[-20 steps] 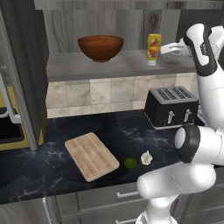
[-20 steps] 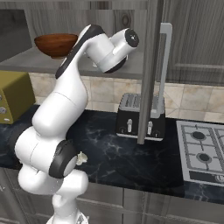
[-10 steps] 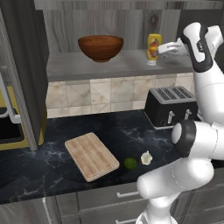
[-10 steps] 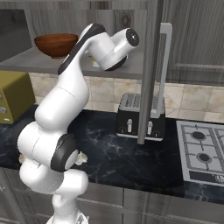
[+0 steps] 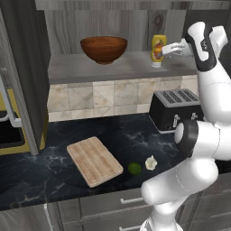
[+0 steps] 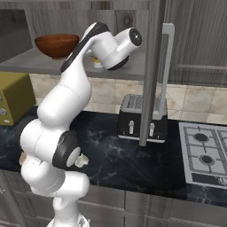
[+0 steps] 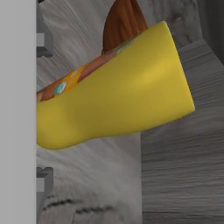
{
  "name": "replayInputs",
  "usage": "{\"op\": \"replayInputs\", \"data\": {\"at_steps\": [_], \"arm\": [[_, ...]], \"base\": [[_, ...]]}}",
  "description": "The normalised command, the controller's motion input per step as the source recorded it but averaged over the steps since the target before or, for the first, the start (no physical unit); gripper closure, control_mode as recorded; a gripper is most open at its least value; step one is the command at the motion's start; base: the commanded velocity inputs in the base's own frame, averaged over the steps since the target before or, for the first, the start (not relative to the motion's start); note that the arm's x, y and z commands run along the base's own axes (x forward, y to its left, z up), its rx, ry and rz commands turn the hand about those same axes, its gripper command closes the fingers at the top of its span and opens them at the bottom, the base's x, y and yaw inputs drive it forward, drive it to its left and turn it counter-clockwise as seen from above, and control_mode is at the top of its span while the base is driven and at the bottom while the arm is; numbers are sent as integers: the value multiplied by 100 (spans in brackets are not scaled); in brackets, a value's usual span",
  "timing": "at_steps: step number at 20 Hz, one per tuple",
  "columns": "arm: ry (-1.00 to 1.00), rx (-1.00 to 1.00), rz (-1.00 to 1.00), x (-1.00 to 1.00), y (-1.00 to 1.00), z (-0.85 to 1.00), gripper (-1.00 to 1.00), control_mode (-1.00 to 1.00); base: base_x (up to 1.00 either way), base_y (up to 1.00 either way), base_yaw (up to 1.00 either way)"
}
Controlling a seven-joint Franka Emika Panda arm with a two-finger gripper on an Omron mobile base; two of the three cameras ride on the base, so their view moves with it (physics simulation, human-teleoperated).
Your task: Open the cabinet. Place the bowl and condiment on the counter. Then place the lime and garlic on the cutting board.
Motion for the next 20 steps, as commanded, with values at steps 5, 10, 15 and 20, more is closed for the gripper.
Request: {"op": "replayInputs", "data": {"at_steps": [5,10,15,20], "arm": [[0,0,2,8,0,0,-100,-100],[0,0,1,6,0,0,-100,-100],[0,0,1,8,0,0,-100,-100],[0,0,1,2,13,0,-100,-100]], "base": [[0,0,0],[0,0,0],[0,0,0],[0,0,0]]}}
